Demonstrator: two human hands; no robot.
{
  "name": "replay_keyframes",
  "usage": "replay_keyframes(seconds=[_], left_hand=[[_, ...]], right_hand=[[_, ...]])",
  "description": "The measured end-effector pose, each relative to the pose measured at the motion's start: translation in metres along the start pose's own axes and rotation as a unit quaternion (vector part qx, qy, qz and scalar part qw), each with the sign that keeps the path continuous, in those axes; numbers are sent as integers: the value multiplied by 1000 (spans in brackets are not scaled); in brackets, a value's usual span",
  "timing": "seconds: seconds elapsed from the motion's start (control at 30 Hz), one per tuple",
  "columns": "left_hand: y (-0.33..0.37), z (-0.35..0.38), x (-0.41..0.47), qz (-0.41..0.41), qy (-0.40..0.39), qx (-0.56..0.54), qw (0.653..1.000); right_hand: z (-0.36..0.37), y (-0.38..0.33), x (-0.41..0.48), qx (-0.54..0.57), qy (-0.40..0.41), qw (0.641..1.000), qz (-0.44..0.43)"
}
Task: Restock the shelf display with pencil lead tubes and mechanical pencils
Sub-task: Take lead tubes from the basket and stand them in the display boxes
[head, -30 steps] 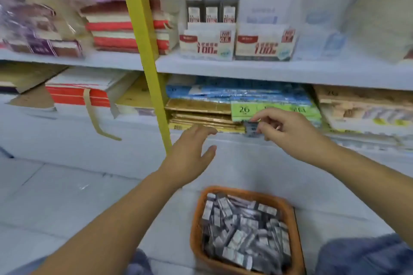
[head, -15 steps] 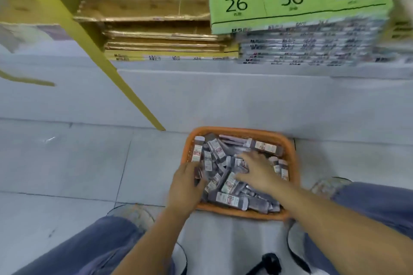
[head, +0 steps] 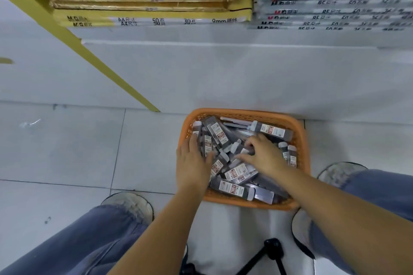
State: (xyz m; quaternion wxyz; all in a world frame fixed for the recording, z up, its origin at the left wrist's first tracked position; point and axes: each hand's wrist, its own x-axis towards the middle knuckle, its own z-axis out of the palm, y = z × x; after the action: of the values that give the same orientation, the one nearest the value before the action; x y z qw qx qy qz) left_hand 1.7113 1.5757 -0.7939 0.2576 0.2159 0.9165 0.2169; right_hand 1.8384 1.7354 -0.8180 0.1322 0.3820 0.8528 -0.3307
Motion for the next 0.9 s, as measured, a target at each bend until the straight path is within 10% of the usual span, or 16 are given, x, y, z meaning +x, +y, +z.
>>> replay_keyframes(seconds=[0.27,0.6,0.9], left_hand=[[8,7,14,-60,2,-11,998],[0,-6,14,-95,-28,-134,986],[-6,-23,-6,-161,-56,-403,899]], right_hand=[[-30,-2,-1,171,37,984,34],[-42,16,5,-29,81,996,39],[-54,6,-1,22,71,997,-2]])
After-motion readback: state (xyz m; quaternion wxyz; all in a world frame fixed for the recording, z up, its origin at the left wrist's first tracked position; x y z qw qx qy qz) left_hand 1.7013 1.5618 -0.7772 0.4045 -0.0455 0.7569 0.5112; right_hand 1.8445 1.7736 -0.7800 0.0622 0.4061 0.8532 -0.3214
